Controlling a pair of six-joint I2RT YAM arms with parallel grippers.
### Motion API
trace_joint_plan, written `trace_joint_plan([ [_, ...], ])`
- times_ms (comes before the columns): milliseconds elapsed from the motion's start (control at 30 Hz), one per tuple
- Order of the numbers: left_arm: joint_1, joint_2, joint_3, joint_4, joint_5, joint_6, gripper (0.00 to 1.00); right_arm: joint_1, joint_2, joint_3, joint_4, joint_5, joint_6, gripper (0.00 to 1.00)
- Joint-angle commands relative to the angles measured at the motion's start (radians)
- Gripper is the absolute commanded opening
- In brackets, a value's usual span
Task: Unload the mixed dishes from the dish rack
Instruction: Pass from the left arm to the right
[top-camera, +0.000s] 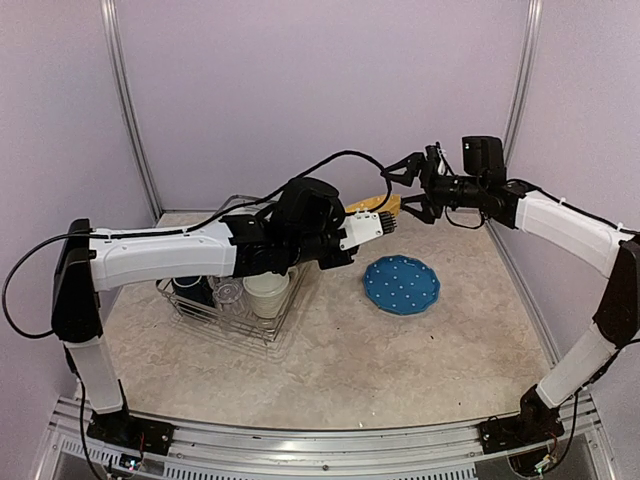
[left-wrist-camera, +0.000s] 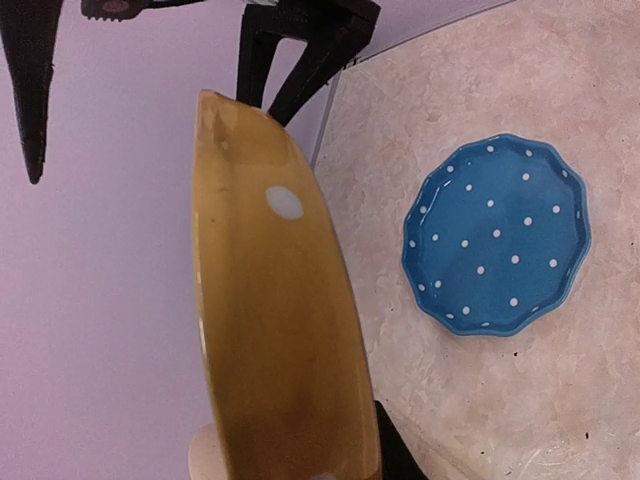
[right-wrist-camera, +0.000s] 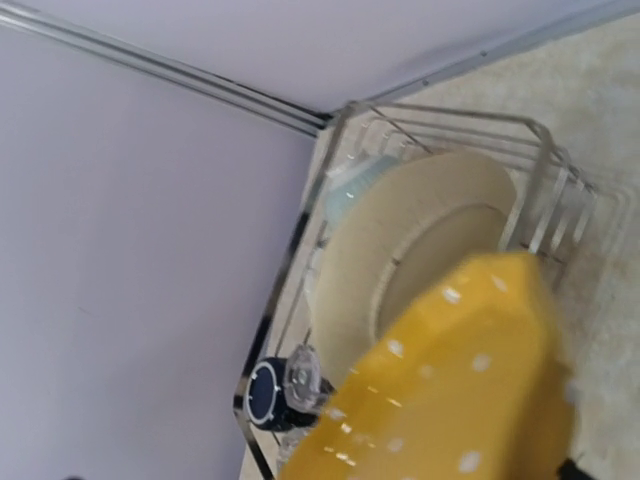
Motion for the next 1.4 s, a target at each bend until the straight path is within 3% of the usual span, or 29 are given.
trace_joint_plan([
  [0,-0.014,-0.005,0.087,0.222,-0.064,0.073,0.00,0.012,-0.037,-0.056,0.014,0.021,0.050,1.00],
  [100,-0.021,0.017,0.091,0.267,-0.090,0.111,0.00,0.011,-0.064,-0.098,0.068,0.034,0.100,0.99],
  [200,-0.029,0.026,0.098,0.281,-0.088,0.129,0.00,0.011,-0.057,-0.130,0.130,-0.003,0.159,0.91],
  [433,-0.044,0.025,0.125,0.169,-0.060,0.065,0.01,0.012,-0.068,-0.230,0.390,-0.044,0.379,0.47],
  [600,-0.046,0.007,0.109,0.151,-0.058,0.040,0.04,0.015,-0.054,-0.245,0.446,-0.046,0.438,0.25],
  [667,-0.046,0.003,0.111,0.124,-0.043,0.014,0.09,0.015,-0.058,-0.272,0.503,-0.041,0.464,0.09],
  [733,-0.046,-0.007,0.113,0.089,-0.030,-0.023,0.17,0.015,-0.073,-0.299,0.533,-0.021,0.471,0.00],
  [800,-0.046,-0.020,0.113,0.064,-0.021,-0.055,0.34,0.012,-0.090,-0.329,0.578,-0.006,0.479,0.00],
  [967,-0.045,-0.055,0.123,-0.027,0.032,-0.184,0.65,-0.001,-0.113,-0.358,0.670,-0.001,0.427,0.00],
  [1133,-0.018,-0.136,0.107,-0.118,0.124,-0.351,0.78,-0.058,-0.141,-0.434,0.699,-0.018,0.393,0.00],
  [1300,0.103,-0.250,0.086,-0.221,0.320,-0.627,0.91,-0.177,-0.133,-0.548,0.853,-0.124,0.352,0.00],
  [1367,0.165,-0.294,0.053,-0.238,0.408,-0.726,0.95,-0.223,-0.099,-0.538,0.801,-0.197,0.287,0.00],
])
